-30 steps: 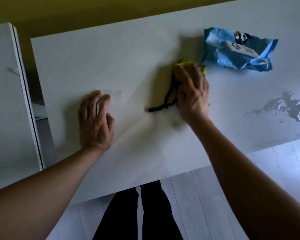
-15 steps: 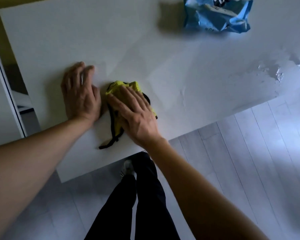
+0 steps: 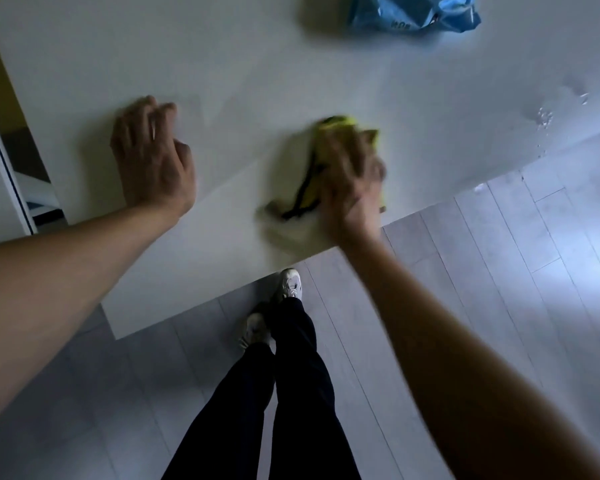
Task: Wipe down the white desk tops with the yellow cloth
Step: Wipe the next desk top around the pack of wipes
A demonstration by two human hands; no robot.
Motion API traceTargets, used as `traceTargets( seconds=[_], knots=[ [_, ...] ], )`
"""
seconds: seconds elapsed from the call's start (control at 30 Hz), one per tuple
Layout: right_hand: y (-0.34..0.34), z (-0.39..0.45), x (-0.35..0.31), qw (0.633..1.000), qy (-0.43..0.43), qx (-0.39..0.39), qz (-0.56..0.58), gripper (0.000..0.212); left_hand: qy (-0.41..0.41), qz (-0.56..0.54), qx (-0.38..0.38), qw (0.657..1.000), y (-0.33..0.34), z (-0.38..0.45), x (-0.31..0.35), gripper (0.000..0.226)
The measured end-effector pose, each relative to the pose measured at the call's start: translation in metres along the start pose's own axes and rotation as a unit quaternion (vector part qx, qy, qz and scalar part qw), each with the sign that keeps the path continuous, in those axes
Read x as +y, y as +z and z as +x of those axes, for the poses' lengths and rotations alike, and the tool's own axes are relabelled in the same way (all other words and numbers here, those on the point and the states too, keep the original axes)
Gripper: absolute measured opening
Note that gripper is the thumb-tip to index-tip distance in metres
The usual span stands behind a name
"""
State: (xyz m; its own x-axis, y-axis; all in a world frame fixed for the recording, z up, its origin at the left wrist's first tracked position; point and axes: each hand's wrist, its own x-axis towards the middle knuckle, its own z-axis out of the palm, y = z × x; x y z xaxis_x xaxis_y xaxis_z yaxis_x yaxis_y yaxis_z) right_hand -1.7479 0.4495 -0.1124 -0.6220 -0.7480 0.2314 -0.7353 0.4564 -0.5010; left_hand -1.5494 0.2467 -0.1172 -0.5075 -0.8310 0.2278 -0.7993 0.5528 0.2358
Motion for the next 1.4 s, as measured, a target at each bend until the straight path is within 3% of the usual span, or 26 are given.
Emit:
traceTargets(
  seconds=[0.17,0.3,0.6,0.77,0.87,1.03,1.23,1.33,1.4],
  knots=[
    [0.028,-0.072,-0.101,0.986,-0.121,-0.097,0.065,0.05,0.011,-0.016,0.008,1.0,0.003,-0.001,-0.006,0.049],
    [0.017,-0.061,-0.072,0.978,-0.164,-0.127,0.038,0.052,0.013,-0.017,0.008,1.0,0.002,-0.001,-0.005,0.048],
    [-0.039,0.034,0.074,0.997,0.07,-0.014,-0.042,0.053,0.01,0.001,0.006,1.0,-0.001,-0.001,0.003,0.046],
    [-0.045,0.062,0.088,0.982,0.183,0.029,-0.039,0.053,0.001,0.015,0.017,1.0,0.002,0.003,0.006,0.043],
    [-0.046,0.061,0.087,0.988,0.15,0.004,-0.042,0.055,-0.017,0.025,0.006,1.0,0.004,0.002,0.01,0.042],
    [-0.062,0.084,0.131,0.996,-0.025,-0.078,-0.021,0.053,-0.151,-0.014,0.004,0.988,0.008,0.016,0.075,0.044],
    [-0.062,0.095,0.144,0.996,-0.046,-0.072,-0.014,0.057,0.025,-0.062,-0.068,0.995,0.024,0.085,0.214,0.066],
    [-0.063,0.095,0.144,0.996,-0.052,-0.074,-0.014,0.058,0.112,-0.025,-0.065,0.991,0.037,0.127,0.272,0.09],
    [-0.063,0.095,0.146,0.996,-0.057,-0.074,-0.015,0.058,0.119,0.024,-0.091,0.988,0.043,0.148,0.293,0.097]
  ],
)
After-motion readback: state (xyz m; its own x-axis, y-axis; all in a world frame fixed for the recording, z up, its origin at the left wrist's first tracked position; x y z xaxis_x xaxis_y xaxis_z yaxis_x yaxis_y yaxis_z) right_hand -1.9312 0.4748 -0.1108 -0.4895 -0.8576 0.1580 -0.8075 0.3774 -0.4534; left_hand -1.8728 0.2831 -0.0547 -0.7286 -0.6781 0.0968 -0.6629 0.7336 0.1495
